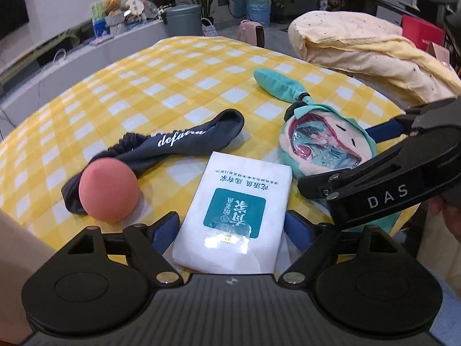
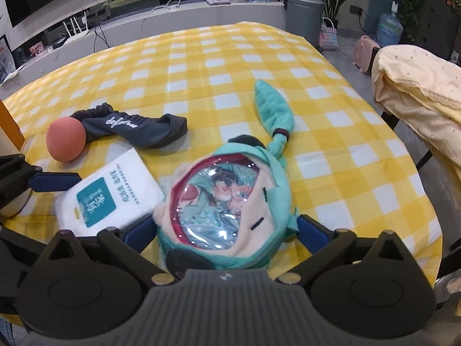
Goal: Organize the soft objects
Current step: 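Lift and carry the white pad and teal plush bag over the box with both grippers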
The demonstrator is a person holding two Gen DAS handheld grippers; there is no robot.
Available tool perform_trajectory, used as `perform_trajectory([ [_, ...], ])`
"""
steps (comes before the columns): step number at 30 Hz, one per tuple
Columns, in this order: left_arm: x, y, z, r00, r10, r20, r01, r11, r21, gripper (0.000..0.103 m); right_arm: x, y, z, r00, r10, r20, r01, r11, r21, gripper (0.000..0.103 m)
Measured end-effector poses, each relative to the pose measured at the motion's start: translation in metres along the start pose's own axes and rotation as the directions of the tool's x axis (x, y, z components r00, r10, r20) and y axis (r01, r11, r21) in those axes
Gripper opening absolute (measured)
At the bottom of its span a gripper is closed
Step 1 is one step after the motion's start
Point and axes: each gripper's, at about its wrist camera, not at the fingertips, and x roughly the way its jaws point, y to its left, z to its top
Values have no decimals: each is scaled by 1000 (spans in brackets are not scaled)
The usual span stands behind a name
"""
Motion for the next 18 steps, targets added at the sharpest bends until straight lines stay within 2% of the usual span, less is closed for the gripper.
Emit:
perform_trajectory([
  [2,0,2,0,1000,-12,0,12,1000,-8,90,2,-2,0,1000,1,-6,-1,1000,3,96],
  [3,-1,2,0,1000,-20,-1,20,1000,-8,89,1,-3,0,1000,1,-3,-1,1000,2,89],
  [8,-5,-2,1,1000,1,-6,-2,1000,-28,78,-1,-2,-1,1000,-3,10,3,1000,-12,83],
  [18,-43,3,-5,999,-7,53,15,990,-141,75,-34,2,-2,998,6,69,-4,1000,-21,82],
])
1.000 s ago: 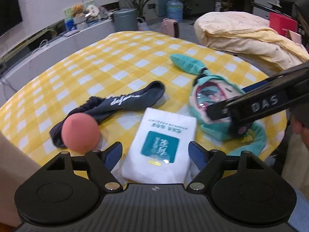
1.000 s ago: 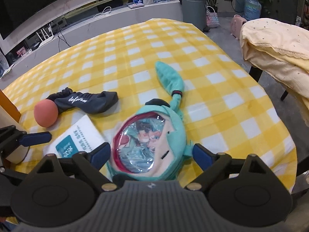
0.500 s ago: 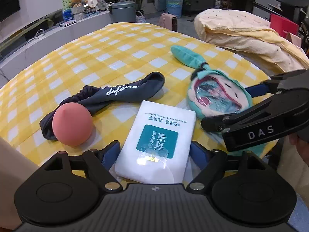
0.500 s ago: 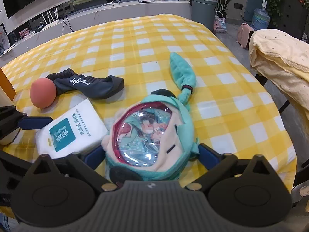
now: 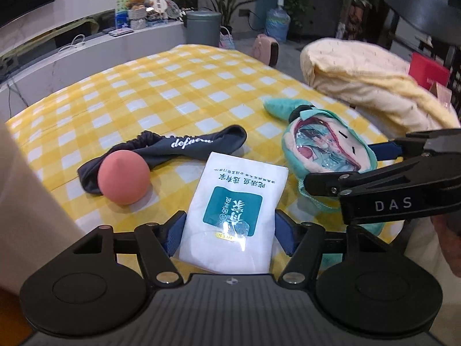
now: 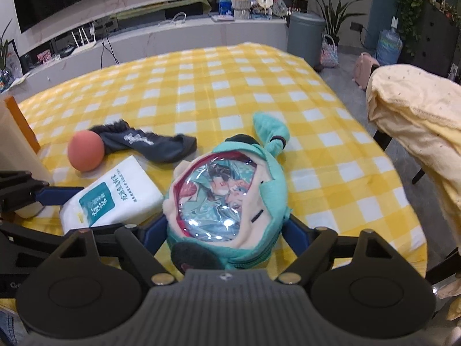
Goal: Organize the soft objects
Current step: 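Lift and carry the white pad and teal plush bag over the box with both grippers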
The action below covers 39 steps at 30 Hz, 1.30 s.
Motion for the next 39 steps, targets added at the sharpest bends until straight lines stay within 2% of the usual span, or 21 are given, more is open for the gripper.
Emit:
perform_trajectory([
  [10,-71,-1,6,997,-26,76,32,997,-70,75,-68,14,1,995,37,92,-36,999,-16,82],
  [20,-155,8,-11,979,-28,202,43,996,-73,75,-137,43,-9,980,123,158,-120,992,-26,82],
  [26,-191,31,-29,966,45,255,-9,990,-141,75,-167,72,-13,965,203,165,-194,978,-72,82],
  [30,-210,49,-41,955,120,270,-67,978,-199,75,-183,97,-12,951,258,172,-239,963,-125,82],
  [35,-233,74,-54,936,211,280,-131,951,-278,75,-199,137,-11,926,336,169,-300,931,-209,82],
  [39,-251,96,-67,914,287,285,-191,927,-323,75,-208,173,-6,902,396,171,-340,897,-284,82],
])
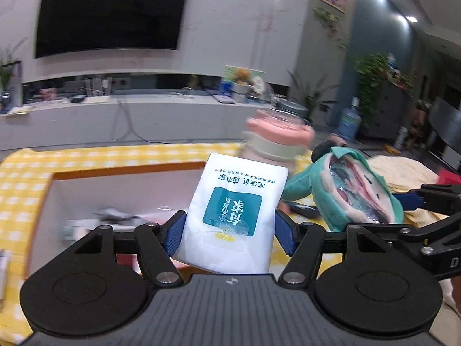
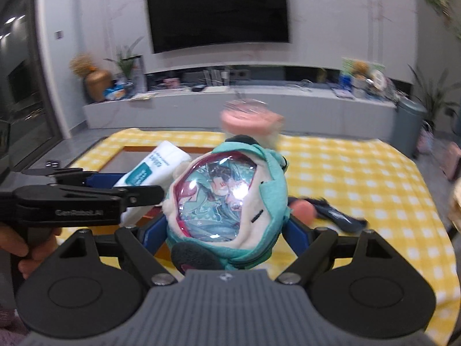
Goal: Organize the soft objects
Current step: 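Lift and carry the white pad and teal plush bag over the box with both grippers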
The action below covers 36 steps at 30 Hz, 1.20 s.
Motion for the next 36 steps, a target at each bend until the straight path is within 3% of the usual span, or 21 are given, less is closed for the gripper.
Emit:
perform_trajectory([
  [14,-5,72,25,984,169,57,-161,978,-133,75,63,82,70,992,114,57,-102,976,-191,83],
  [25,19,96,30,976,217,22,-212,968,-136,75,127,100,122,990,37,134,-11,982,-189,83],
  [31,55,103,12,964,227,-136,-239,968,-80,75,171,105,103,1000,5,-2,-5,976,-218,83],
  [36,72,105,-7,947,225,-229,-241,970,-45,75,205,94,77,990,-11,-142,-15,983,-184,83],
])
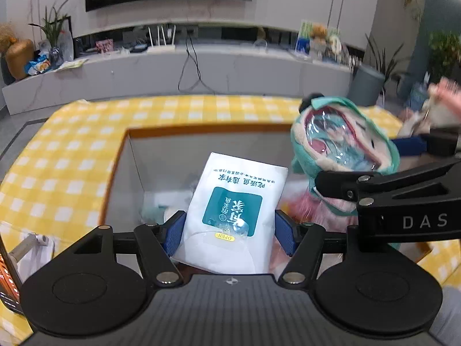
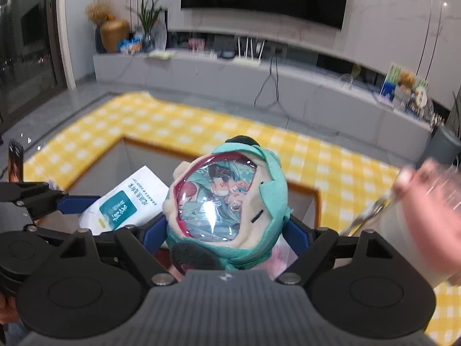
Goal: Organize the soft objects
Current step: 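Lift and carry the white pad and teal plush bag over the box with both grippers, then open both grippers to drop the white pad and teal plush bag into the box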
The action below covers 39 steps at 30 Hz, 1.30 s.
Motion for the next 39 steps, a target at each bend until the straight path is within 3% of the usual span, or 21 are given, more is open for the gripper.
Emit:
perform_trajectory([
  [10,19,-4,-10,991,87,-98,-76,991,109,75,38,12,-10,990,-1,-140,-15,993,-114,83],
  [18,18,-10,-10,985,135,-108,-118,981,157,82,62,14,-12,975,-30,-221,1,991,-131,85],
  [26,12,-10,-8,988,125,-94,-108,980,170,86,61,21,-9,978,-60,-200,23,982,-186,89],
  [39,-28,-13,-7,996,82,38,-86,988,128,88,15,32,3,996,-44,-73,29,978,-207,89],
])
